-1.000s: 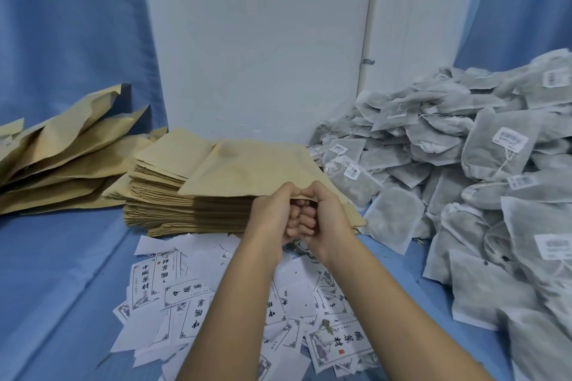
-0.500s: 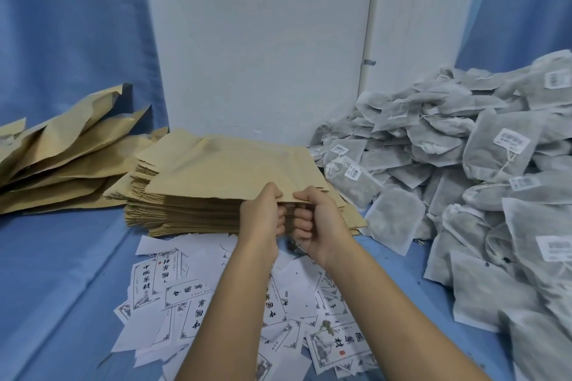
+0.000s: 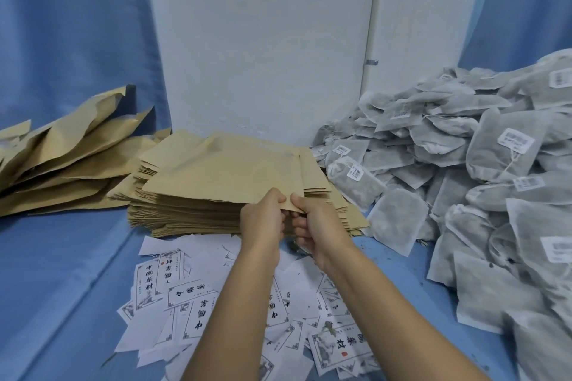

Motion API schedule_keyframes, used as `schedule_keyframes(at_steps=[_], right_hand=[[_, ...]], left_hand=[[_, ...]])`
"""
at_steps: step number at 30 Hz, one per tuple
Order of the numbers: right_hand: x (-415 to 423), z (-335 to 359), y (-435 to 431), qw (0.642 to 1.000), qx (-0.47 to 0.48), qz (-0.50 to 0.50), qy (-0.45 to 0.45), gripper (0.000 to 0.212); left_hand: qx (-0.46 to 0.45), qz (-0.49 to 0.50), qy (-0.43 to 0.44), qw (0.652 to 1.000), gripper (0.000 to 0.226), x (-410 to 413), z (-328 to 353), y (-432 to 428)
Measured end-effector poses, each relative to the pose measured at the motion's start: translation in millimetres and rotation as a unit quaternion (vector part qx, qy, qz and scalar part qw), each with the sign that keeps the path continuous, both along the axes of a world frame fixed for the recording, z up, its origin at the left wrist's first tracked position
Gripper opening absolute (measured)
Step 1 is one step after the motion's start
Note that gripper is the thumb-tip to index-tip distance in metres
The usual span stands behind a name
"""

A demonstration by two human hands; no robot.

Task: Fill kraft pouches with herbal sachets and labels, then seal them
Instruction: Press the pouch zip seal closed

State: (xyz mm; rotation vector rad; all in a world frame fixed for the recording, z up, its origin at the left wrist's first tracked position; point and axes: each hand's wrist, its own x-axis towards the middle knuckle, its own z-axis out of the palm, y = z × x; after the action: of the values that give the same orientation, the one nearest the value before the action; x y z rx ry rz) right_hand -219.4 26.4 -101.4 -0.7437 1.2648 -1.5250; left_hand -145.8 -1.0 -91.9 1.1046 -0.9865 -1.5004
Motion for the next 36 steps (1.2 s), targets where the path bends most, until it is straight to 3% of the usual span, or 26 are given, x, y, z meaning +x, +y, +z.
schedule_keyframes(at_steps=[5,7,9,13,18,29,36], right_hand=[[-2,4,-1,0.998,-0.011,-0.053,-0.011,0.039],[1,1,-2,0.995,-0.022,-0.072,-0.062,0.037],[7,-2,-3,0.988,-0.037,-0.072,-0.135,0.037],[5,-3,-3,0.990,-0.051,-0.096,-0.085,0.037],[-2,-2,-3,0.984,-0.063,-0.131,-0.103,0.032],[-10,-6,-4,0.975,-0.052,-0.152,-0.153,0.037],[-19,-4,0,0.973,-0.033,-0.176,-0.147,0.036]], left_hand=[[-0.027,0.053,0.019,0.998,0.028,12,3,-11],[-0.033,0.055,0.026,0.998,0.029,11,2,-10],[-0.033,0.035,0.011,0.999,0.029,6,-1,-6],[-0.015,-0.060,0.009,0.998,0.036,0,1,0],[-0.029,0.026,0.002,0.999,0.030,4,2,-4],[-0.013,0.024,0.039,0.999,0.029,22,-3,-15],[-0.012,0.151,0.101,0.983,0.021,35,-4,-21]])
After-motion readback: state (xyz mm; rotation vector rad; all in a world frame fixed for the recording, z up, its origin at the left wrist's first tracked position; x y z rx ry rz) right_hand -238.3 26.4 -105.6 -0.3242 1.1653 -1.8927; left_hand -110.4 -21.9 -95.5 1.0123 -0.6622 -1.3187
